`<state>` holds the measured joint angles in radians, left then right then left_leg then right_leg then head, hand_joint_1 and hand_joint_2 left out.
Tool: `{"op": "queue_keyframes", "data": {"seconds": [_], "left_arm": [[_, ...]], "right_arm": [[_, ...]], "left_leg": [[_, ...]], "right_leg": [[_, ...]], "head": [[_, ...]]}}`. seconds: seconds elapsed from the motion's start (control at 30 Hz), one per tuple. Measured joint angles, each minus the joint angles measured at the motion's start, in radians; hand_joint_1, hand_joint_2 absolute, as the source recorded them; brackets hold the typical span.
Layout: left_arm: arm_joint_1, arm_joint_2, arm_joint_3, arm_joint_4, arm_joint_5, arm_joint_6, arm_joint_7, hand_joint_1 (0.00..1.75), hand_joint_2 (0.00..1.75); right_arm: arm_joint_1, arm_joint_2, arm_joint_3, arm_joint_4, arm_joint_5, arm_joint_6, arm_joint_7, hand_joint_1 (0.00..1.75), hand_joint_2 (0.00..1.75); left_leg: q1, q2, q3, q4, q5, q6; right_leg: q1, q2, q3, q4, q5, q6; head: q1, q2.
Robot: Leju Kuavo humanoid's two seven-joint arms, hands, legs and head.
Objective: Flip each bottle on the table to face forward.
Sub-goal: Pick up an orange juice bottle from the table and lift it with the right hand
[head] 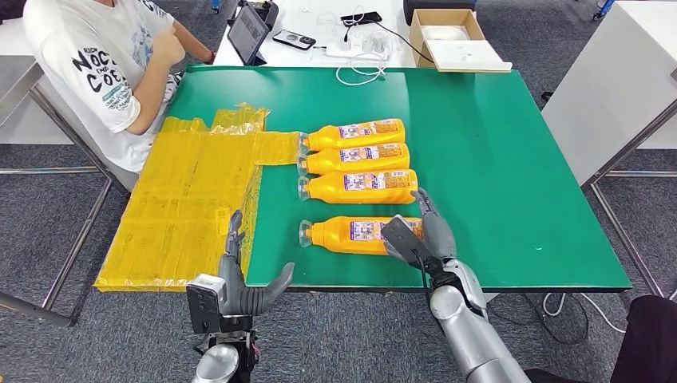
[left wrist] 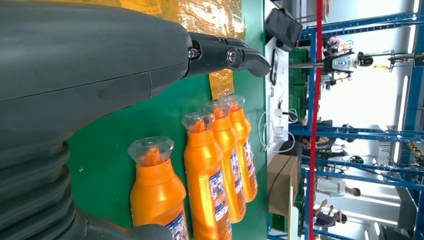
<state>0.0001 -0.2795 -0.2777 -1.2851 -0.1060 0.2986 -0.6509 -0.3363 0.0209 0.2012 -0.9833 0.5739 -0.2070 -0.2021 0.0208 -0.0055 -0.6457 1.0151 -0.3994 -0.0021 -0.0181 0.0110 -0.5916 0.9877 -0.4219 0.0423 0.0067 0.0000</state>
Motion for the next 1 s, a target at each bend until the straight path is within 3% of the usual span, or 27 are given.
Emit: {"op": "queue_keyframes", "data": {"seconds": [0.27, 0.67, 1.0], "left_arm": [[-0.012, -0.002, 0.006, 0.019, 0.000, -0.004, 0.006, 0.00, 1.75], [-0.021, -0.002, 0.006, 0.034, 0.001, -0.005, 0.007, 0.00, 1.75], [-0.029, -0.002, 0.006, 0.056, 0.008, -0.010, 0.007, 0.00, 1.75]], "right_arm": [[-0.097, -0.004, 0.052, 0.156, 0.013, 0.112, 0.014, 0.00, 1.75], [-0.143, -0.010, 0.077, 0.228, 0.009, 0.128, 0.011, 0.00, 1.75], [-0.226, -0.023, 0.142, 0.311, -0.018, 0.208, 0.017, 0.00, 1.75]], "left_leg": [[0.000, 0.000, 0.001, 0.000, 0.000, 0.000], [0.000, 0.000, 0.001, 0.000, 0.000, 0.000], [0.000, 0.001, 0.002, 0.000, 0.000, 0.000]], "right_leg": [[0.000, 0.000, 0.000, 0.000, 0.000, 0.000], [0.000, 0.000, 0.000, 0.000, 0.000, 0.000], [0.000, 0.000, 0.001, 0.000, 0.001, 0.000]], "head": [[0.000, 0.000], [0.000, 0.000], [0.000, 0.000]]}}
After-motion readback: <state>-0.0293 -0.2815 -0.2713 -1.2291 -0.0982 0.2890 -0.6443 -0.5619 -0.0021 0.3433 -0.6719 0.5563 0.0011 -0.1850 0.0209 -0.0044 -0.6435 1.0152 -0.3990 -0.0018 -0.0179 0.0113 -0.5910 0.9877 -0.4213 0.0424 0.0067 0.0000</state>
